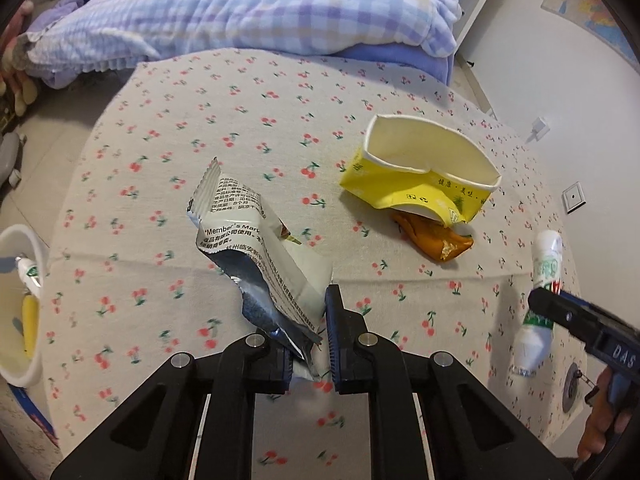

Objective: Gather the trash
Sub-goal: 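Grasp the second white bottle with the right tool while the left tool grasps the foil wrapper, then carry the foil wrapper in the left tool to the wastebasket and release it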

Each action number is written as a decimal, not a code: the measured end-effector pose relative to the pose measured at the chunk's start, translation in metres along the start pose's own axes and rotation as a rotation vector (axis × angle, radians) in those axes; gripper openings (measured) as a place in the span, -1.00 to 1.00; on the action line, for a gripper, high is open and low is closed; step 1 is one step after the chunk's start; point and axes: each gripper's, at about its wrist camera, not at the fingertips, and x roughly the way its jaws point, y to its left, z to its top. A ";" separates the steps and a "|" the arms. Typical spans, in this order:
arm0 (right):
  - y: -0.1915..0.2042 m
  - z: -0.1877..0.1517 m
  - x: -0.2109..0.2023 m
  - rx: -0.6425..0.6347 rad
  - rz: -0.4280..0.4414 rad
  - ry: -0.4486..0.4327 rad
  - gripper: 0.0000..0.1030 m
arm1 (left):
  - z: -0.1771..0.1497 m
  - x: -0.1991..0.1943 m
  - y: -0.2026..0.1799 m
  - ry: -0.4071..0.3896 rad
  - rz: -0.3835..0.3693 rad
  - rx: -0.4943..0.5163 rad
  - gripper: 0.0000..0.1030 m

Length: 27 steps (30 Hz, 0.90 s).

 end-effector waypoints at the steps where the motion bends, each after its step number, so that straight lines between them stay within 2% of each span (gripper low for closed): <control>1: 0.004 0.001 -0.001 -0.006 0.004 -0.005 0.01 | -0.001 -0.003 0.003 -0.003 0.004 0.000 -0.72; 10: 0.047 0.012 -0.005 -0.066 0.046 -0.034 0.01 | -0.006 -0.033 0.042 -0.042 0.044 -0.038 -0.72; 27: 0.158 0.013 0.017 -0.216 0.119 -0.029 0.01 | -0.020 -0.067 0.136 -0.071 0.127 -0.163 -0.72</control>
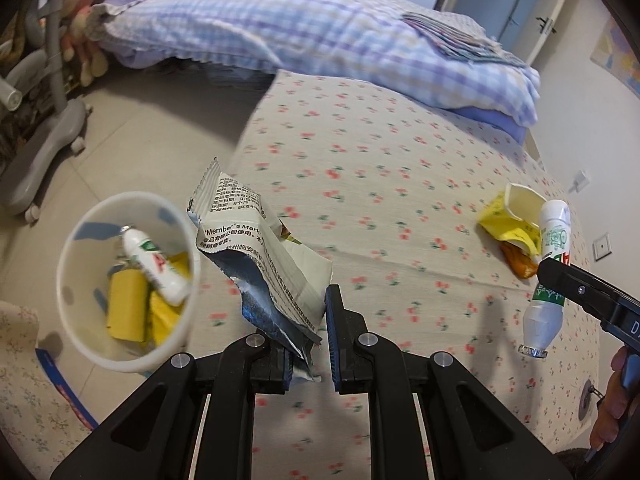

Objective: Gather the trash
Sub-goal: 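Carry the foil wrapper in the left tool to the wastebasket and release it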

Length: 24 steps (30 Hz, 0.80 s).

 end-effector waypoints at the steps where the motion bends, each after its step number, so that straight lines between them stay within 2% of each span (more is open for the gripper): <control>1: 0.004 0.000 0.001 -0.006 0.001 0.000 0.01 | 0.000 -0.001 0.005 -0.001 0.004 -0.006 -0.72; 14: 0.058 0.006 0.032 -0.069 0.022 0.028 0.01 | -0.007 -0.007 0.095 0.009 0.068 -0.112 -0.71; 22: 0.084 0.005 0.049 -0.113 0.044 0.042 0.01 | -0.009 0.005 0.148 0.050 0.086 -0.193 -0.69; 24: 0.089 0.005 0.052 -0.124 0.051 0.044 0.01 | -0.008 0.009 0.156 0.072 0.091 -0.203 -0.63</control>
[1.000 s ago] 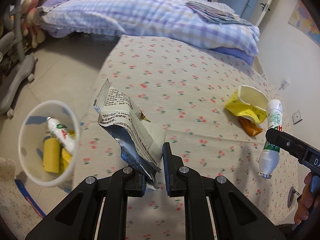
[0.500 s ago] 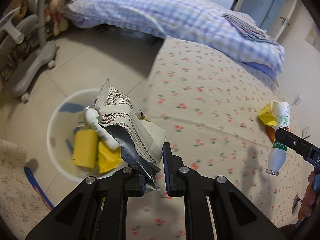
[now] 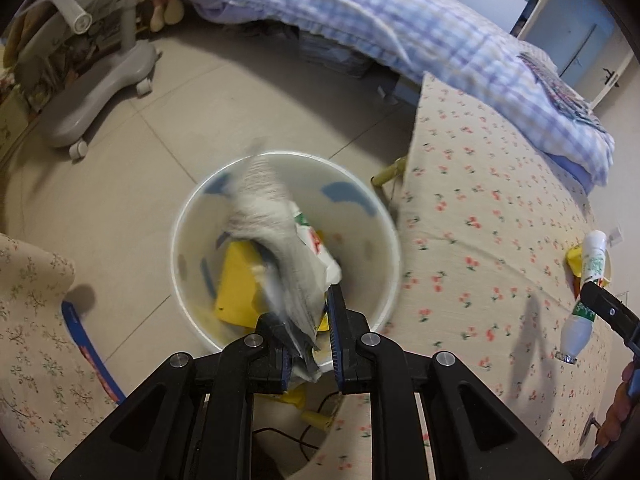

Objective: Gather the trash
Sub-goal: 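Carry the foil wrapper in the left tool to the wastebasket and release it, then carry the white bottle in the right tool to the wastebasket and release it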

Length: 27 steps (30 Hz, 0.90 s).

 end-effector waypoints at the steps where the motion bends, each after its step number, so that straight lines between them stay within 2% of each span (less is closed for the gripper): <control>1: 0.004 0.000 0.003 -0.007 0.005 0.002 0.01 | 0.001 0.003 0.004 0.016 0.005 -0.013 -0.52; 3: 0.009 0.000 0.007 -0.018 0.011 0.005 0.01 | 0.000 0.003 0.013 0.023 0.002 -0.045 0.36; 5: 0.015 0.000 0.010 -0.027 0.015 0.009 0.01 | -0.001 -0.002 0.019 0.001 0.021 -0.068 0.55; 10: 0.030 0.002 0.018 -0.036 0.036 0.017 0.01 | -0.004 -0.010 0.030 -0.015 0.104 -0.057 0.64; 17: 0.080 0.007 0.042 -0.078 0.098 0.029 0.01 | -0.015 -0.020 0.061 -0.026 0.162 -0.055 0.80; 27: 0.151 0.008 0.095 -0.141 0.189 0.056 0.02 | -0.023 -0.039 0.104 -0.062 0.173 -0.113 0.84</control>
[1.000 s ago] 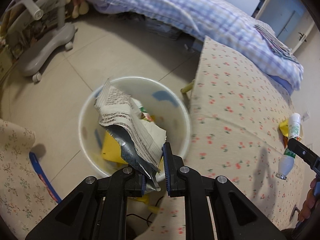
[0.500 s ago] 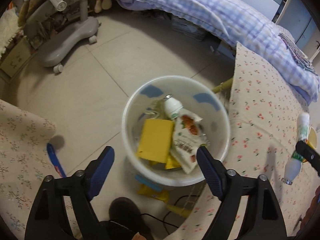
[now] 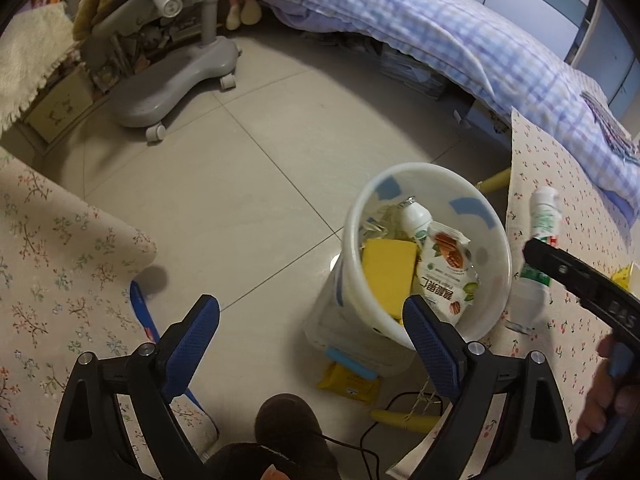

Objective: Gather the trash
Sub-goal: 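Carry the white bottle in the right tool to the wastebasket and release it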

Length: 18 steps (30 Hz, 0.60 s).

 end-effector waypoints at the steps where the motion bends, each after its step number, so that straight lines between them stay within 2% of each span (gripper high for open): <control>1: 0.003 0.000 0.005 -0.006 0.001 0.000 0.02 | 0.000 0.000 0.002 0.000 -0.001 -0.001 0.84; 5: 0.007 0.002 0.015 -0.009 0.048 -0.019 0.09 | 0.000 0.001 0.003 0.000 -0.006 0.005 0.84; 6: 0.007 0.002 0.015 -0.003 0.059 -0.020 0.32 | 0.000 0.000 0.003 -0.001 -0.008 0.005 0.84; 8: 0.007 0.001 0.012 0.001 0.063 -0.028 0.47 | 0.001 -0.002 0.002 -0.003 -0.015 0.005 0.84; 12: 0.008 -0.001 -0.002 -0.037 0.008 -0.050 0.47 | 0.002 -0.005 -0.005 0.005 -0.036 0.014 0.84; 18: -0.015 -0.011 -0.029 -0.005 -0.079 -0.049 0.48 | 0.001 -0.008 -0.032 0.026 -0.071 0.040 0.84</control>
